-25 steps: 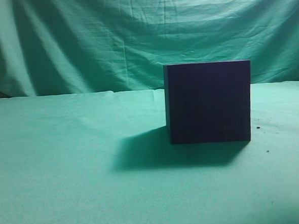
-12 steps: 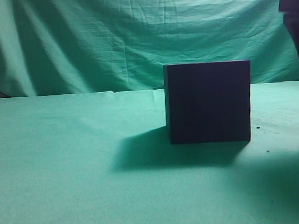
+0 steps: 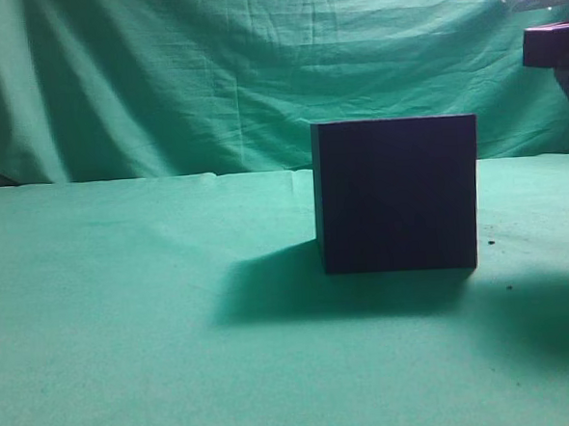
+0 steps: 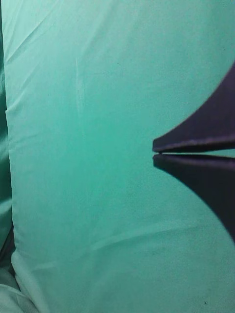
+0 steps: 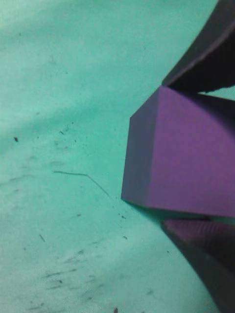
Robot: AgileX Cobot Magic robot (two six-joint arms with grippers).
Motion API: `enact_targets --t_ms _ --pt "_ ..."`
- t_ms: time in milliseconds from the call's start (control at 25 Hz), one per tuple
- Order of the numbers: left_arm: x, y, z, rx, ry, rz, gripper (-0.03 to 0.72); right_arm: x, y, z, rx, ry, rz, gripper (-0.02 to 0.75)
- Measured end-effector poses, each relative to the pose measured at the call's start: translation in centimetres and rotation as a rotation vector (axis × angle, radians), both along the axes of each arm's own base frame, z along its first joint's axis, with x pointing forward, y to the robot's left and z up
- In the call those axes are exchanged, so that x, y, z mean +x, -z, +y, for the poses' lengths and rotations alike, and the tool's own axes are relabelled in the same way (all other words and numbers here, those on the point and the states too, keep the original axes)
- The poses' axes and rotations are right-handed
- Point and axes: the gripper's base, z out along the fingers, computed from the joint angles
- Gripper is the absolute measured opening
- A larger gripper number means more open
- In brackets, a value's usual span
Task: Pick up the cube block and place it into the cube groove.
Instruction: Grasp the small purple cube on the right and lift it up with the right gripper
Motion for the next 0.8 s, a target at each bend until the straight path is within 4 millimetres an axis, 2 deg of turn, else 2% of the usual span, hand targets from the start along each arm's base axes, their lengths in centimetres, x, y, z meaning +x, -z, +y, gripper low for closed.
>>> enact_targets --t_ms 120,160,200,480,600,800 --pt "0.0 0.0 0.0 0.000 0.000 0.000 0.000 0.0 0.0 0.0 -0.001 0.023 -0.005 0.477" --pt "0.0 0.0 0.0 0.000 0.000 0.000 0.000 0.0 0.0 0.0 0.000 0.028 -0.005 0.432" --pt "0.0 0.0 0.0 0.000 0.000 0.000 0.000 0.0 0.0 0.0 0.000 0.030 -0.005 0.421" --pt "0.0 0.0 0.0 0.000 0.000 0.000 0.000 0.1 -0.4 -0.1 -0.012 0.047 0.007 0.426" --pt "0.0 0.0 0.0 0.000 0.000 0.000 0.000 1.0 -2.4 0.1 -0.026 0.048 0.001 0.426" --pt "0.0 0.0 0.0 0.000 0.000 0.000 0.000 2.5 -8.4 0.9 0.020 0.059 -0.044 0.426"
